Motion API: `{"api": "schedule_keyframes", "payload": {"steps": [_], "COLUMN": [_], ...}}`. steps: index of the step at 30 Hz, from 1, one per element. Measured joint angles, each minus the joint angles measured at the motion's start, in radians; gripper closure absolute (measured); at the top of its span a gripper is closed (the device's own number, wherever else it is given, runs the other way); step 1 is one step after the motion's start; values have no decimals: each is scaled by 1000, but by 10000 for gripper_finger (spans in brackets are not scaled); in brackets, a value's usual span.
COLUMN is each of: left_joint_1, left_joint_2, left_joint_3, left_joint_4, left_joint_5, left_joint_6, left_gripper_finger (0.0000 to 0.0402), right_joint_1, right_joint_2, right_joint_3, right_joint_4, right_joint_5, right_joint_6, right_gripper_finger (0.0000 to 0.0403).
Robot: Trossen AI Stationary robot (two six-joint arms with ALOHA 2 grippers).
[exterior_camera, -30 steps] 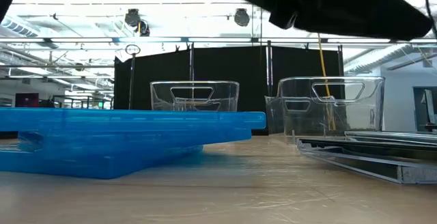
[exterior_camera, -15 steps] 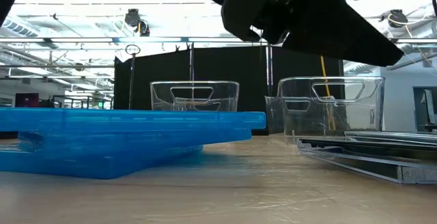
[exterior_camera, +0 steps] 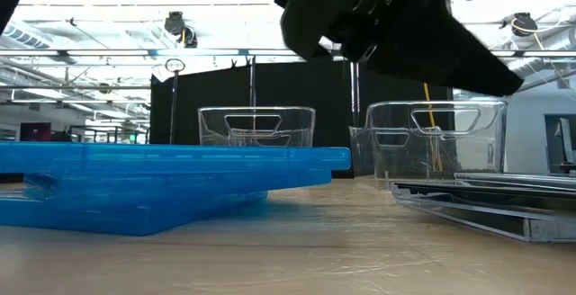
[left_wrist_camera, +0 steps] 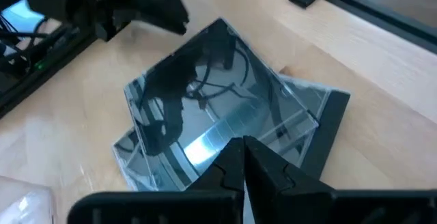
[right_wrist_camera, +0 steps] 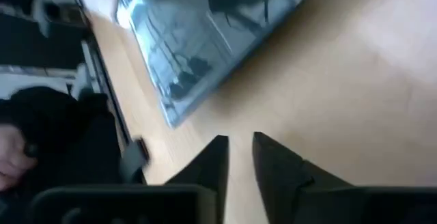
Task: Pick & place jewel cases by type
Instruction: Put the black CD case into the right transparent bin
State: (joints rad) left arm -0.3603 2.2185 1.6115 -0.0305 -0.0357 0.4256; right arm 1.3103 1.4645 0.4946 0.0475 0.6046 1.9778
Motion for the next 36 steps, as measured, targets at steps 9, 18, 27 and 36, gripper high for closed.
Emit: {"api": "schedule_keyframes", "payload": {"steps": [9,18,27,36], "left_joint_1": [0,1,1,1], "left_joint_2": [0,0,0,-1], "left_joint_3": [0,0,0,0], "left_joint_4": [-5,-14,0,50], "left_joint_5": [-22,-71,-70,-70], "left_joint_6": [-12,-37,-37,5], "left_gripper_finger": [378,383,384,383], "right_joint_1": [-6,-9,-22,-21], "right_joint_2": [48,46,45,68], "right_joint_3": [1,0,1,2], "right_joint_4": [184,232,102,111], "right_joint_5": [-63,76,19,107], "right_joint_6": [-107,-151,1,77], "right_gripper_finger": [275,269,257,258]}}
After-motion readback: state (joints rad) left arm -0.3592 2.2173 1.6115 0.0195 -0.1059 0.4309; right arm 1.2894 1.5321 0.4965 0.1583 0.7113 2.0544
